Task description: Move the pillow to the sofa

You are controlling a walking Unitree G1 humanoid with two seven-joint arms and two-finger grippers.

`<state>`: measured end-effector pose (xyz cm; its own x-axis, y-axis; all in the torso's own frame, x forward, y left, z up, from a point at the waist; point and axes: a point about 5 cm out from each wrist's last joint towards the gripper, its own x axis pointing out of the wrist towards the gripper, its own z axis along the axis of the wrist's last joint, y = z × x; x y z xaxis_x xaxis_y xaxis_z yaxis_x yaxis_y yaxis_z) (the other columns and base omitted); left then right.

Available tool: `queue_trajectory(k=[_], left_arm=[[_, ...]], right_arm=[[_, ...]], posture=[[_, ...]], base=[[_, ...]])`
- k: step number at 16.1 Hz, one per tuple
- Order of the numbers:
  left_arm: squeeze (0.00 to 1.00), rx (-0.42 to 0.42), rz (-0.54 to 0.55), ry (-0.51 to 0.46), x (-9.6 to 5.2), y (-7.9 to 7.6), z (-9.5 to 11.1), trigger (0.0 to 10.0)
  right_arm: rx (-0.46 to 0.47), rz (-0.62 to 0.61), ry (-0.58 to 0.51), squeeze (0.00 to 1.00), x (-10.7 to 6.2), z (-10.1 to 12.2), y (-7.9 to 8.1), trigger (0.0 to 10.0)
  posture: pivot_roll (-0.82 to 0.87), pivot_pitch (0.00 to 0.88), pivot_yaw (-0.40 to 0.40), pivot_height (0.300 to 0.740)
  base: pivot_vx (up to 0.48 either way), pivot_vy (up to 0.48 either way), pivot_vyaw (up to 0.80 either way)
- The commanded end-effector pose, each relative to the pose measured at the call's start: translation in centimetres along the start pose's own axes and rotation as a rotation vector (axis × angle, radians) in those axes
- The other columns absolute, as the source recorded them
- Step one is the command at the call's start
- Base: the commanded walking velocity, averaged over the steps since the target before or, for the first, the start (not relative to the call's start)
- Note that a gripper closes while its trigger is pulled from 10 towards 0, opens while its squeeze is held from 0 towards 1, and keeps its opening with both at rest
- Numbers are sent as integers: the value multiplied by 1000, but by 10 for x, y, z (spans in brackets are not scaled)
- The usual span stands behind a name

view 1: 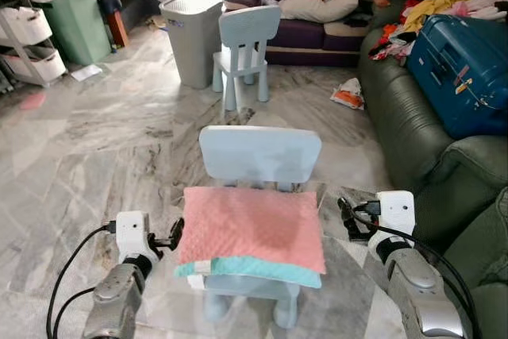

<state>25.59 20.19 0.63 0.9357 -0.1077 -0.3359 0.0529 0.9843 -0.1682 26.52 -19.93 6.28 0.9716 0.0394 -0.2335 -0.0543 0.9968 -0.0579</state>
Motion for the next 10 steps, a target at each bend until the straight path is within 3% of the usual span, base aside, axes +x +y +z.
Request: queue_trajectory(k=[1, 4, 10], left_arm=[[0, 15, -1, -8, -2, 0, 2, 10000], [0, 9, 1, 8, -9, 0, -5, 10000], [0, 32, -42, 9, -10, -11, -2, 10000]], right_arm=[[-4, 7, -6, 0, -2, 2, 0, 10000], [-9, 24, -6, 0, -6, 2, 2, 10000], [-7, 27, -11, 0, -9, 3, 3, 10000]], posture=[[-90, 0, -17, 720], [-91, 0, -12, 720], [-101, 15, -5, 720]], base=[[0, 0, 0], [0, 0, 0], [0, 0, 0]])
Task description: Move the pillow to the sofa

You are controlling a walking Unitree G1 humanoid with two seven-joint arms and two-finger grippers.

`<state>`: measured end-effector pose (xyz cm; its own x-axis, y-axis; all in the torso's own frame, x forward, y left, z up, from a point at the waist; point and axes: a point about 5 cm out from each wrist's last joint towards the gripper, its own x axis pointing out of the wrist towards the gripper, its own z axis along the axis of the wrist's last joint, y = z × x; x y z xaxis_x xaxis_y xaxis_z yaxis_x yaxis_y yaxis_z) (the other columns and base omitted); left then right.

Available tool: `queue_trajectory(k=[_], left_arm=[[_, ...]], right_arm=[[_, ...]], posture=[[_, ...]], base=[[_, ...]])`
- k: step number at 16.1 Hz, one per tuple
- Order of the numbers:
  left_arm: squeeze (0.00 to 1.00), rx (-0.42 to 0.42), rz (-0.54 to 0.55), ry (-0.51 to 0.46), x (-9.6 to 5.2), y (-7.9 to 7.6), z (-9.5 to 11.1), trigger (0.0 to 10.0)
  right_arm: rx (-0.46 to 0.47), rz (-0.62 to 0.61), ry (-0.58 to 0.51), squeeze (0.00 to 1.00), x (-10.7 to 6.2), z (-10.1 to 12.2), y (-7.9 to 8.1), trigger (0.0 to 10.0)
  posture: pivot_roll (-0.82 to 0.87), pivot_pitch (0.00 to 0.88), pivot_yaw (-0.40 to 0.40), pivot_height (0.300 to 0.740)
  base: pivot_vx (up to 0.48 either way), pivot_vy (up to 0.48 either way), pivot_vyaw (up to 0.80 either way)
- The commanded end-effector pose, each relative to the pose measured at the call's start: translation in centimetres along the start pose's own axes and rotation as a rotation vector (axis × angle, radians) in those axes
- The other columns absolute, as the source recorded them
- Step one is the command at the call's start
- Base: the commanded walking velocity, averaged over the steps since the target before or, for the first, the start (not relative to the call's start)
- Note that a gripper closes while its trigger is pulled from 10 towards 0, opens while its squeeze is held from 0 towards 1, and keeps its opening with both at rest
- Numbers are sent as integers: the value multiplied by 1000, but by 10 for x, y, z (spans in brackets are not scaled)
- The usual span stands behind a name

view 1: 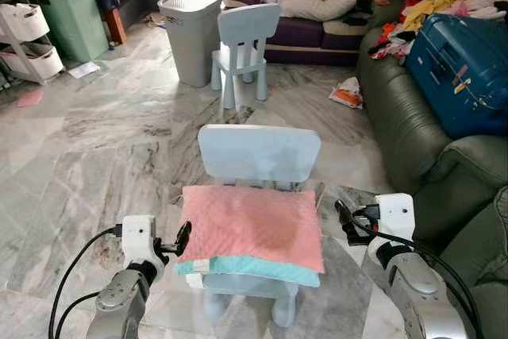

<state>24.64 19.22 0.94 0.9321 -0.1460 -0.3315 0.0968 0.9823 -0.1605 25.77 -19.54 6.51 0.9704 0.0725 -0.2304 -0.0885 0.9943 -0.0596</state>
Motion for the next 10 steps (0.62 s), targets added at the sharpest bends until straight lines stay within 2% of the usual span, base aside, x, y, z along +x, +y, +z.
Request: queue_trajectory(k=[1, 5, 10], left_arm=[[0, 7, -5, 12, -1, -1, -2, 10000], [0, 14, -30, 14, -2, -9, -2, 10000], [0, 23, -34, 23, -7, -8, -3, 10000]], right_arm=[[3, 1, 2, 0, -3, 1, -1, 10000], [-6, 31, 11, 0, -7, -3, 3, 10000], [7, 32, 13, 0, -10, -4, 5, 10000]], posture=[[-101, 15, -4, 720], [-101, 17, 1, 720], [-95, 33, 13, 720]], base=[[0, 0, 0], [0, 0, 0], [0, 0, 0]])
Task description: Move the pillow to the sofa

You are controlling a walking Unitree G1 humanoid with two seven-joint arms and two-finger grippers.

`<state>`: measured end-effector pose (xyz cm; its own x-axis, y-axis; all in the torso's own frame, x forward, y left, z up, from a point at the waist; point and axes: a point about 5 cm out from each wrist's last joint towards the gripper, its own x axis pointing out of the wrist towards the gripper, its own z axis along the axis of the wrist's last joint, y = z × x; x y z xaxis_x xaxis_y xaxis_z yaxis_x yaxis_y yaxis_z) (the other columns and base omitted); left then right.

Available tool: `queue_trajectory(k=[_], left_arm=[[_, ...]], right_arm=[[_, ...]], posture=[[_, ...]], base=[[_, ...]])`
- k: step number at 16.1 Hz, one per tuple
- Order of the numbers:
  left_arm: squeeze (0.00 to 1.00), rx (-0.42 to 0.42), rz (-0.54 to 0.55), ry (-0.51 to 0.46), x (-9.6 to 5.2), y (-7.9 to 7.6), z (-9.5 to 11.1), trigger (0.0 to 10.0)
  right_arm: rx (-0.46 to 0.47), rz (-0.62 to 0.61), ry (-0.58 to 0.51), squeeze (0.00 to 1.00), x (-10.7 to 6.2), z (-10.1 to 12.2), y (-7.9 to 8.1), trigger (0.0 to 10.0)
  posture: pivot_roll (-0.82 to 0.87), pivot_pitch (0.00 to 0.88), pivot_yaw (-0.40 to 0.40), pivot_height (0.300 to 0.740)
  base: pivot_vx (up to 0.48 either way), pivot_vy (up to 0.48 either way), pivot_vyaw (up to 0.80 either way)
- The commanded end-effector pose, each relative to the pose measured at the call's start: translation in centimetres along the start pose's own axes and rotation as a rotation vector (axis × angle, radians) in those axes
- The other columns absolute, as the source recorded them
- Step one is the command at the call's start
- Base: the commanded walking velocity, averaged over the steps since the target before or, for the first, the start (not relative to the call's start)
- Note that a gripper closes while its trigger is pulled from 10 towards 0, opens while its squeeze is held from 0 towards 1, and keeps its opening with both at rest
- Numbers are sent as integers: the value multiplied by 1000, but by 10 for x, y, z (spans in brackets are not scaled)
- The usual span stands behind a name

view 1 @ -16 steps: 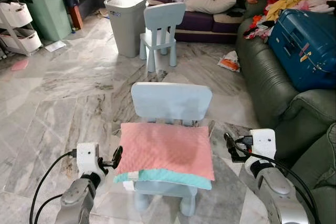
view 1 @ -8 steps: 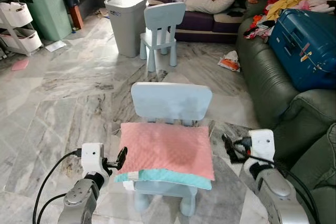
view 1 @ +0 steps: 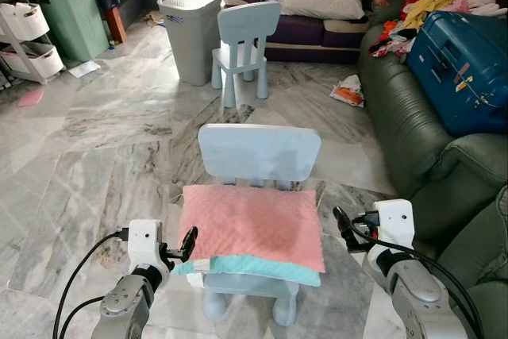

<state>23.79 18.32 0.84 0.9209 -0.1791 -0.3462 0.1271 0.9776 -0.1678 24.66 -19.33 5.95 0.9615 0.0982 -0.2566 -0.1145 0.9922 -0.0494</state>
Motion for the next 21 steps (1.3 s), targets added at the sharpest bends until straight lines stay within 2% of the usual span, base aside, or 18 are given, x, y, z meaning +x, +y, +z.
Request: queue_trajectory(k=[1, 14, 21], left_arm=[[0, 20, -3, 2, -1, 2, 2, 10000], [0, 20, 1, 26, -7, 2, -1, 10000], [0, 19, 8, 24, -10, 4, -2, 10000]], right_arm=[[4, 5, -12, 0, -1, 3, 2, 10000], [6, 18, -5, 0, -3, 3, 5, 10000], [6, 26, -6, 0, -2, 3, 6, 10000]], posture=[[-95, 33, 13, 720], [-98, 49, 15, 720], [-95, 51, 10, 649]], base=[[0, 0, 0], [0, 0, 0], [0, 0, 0]])
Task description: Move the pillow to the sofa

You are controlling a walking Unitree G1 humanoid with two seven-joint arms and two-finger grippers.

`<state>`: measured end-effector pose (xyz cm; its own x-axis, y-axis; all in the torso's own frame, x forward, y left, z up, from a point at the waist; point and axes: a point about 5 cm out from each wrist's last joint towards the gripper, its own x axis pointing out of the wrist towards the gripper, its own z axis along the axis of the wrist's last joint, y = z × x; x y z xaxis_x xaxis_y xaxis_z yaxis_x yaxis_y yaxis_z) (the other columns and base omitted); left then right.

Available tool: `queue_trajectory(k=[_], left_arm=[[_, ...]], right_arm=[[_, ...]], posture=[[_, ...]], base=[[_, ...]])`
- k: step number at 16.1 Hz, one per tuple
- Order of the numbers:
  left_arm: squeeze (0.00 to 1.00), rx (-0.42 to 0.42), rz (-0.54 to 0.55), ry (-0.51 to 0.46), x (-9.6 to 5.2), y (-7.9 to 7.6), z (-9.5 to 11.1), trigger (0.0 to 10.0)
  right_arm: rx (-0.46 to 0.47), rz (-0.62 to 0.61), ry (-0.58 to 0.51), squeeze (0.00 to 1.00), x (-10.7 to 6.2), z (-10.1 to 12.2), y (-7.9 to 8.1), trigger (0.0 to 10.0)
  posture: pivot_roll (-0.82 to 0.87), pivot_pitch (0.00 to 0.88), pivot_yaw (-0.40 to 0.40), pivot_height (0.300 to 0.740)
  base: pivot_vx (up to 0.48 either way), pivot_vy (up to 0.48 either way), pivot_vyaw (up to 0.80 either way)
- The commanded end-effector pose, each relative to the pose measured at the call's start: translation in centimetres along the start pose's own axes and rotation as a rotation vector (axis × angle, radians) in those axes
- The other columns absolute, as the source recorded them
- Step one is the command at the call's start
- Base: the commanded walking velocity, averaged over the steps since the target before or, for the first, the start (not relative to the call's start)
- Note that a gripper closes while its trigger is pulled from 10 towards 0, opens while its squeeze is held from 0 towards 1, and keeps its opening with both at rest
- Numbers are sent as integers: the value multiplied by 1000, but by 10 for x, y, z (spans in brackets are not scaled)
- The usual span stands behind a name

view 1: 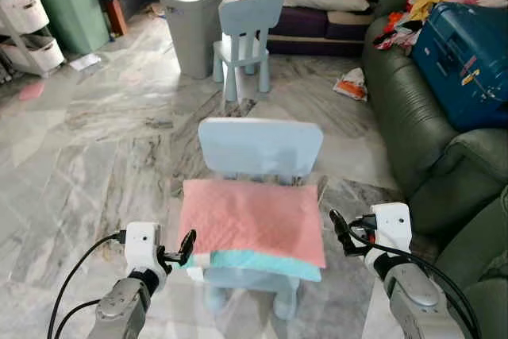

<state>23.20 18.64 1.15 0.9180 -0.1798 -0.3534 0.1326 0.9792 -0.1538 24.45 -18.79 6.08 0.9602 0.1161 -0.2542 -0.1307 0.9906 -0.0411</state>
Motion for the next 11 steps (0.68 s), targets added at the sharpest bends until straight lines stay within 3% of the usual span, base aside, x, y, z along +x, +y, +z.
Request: queue_trajectory(k=[1, 11], left_arm=[[0, 4, 8, 18, -4, 2, -3, 10000], [0, 11, 13, 21, -3, 3, -3, 10000]], right_arm=[[2, 8, -3, 0, 0, 2, 1, 10000], [0, 7, -3, 0, 4, 1, 3, 10000]], posture=[[-95, 51, 11, 640], [-93, 46, 13, 518]], base=[[0, 0, 0], [0, 0, 0]])
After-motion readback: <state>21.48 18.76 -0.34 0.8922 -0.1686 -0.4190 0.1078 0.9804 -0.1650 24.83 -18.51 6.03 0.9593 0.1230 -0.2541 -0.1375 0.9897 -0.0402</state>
